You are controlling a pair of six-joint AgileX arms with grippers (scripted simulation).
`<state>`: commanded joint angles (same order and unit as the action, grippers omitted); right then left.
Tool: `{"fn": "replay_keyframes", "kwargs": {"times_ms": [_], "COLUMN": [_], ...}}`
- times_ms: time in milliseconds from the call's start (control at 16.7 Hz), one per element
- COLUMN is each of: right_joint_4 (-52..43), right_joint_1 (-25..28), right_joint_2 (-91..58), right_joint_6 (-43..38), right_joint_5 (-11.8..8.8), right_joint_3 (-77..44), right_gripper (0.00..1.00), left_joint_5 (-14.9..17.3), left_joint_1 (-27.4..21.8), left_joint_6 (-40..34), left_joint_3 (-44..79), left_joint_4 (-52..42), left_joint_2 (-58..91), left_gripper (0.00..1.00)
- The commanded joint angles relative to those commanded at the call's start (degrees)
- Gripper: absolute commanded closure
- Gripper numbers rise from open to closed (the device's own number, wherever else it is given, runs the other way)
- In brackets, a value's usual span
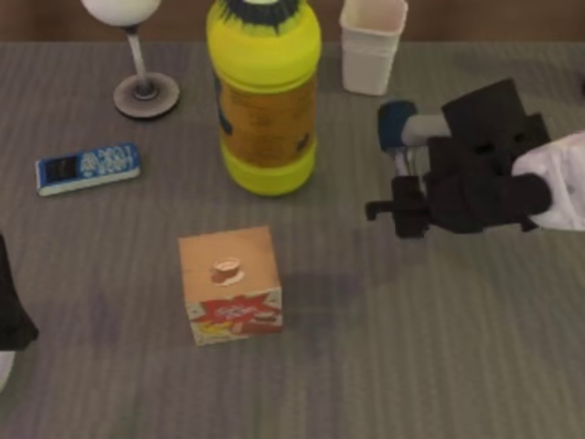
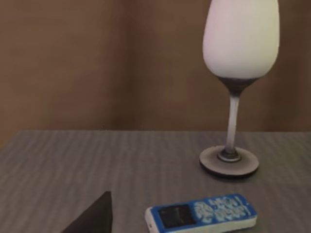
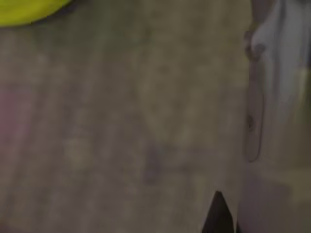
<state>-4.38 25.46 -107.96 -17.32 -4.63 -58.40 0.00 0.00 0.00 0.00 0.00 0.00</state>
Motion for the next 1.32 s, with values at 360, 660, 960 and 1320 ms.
{"fn": "replay_keyframes", "kwargs": {"times_ms": [360,660,960,1320], "right_joint_4": [31.7,49.8,53.5,54.5], "right_joint_1": [-0.2,-0.5,-0.6,2.8], "right_joint_2": [7.5,14.1,16.1,15.7], "right_joint_6": [8.8,14.8,16.3,16.0], "right_joint_5": [-8.2,-13.3,-14.5,-11.5], "right_joint_3": [9.0,14.3,15.4,15.0], "right_gripper": [1.00,1.00,1.00,1.00], "left_joint_5": [0.0,0.0,0.0,0.0], "left_joint_1": [0.0,0.0,0.0,0.0], "left_joint_6": [0.0,0.0,0.0,0.0], "left_joint_3": [0.0,0.0,0.0,0.0], "left_joint_4": [0.0,0.0,0.0,0.0], "left_joint_2": [0.0,0.0,0.0,0.0], "left_gripper": [0.00,0.00,0.00,0.00]}}
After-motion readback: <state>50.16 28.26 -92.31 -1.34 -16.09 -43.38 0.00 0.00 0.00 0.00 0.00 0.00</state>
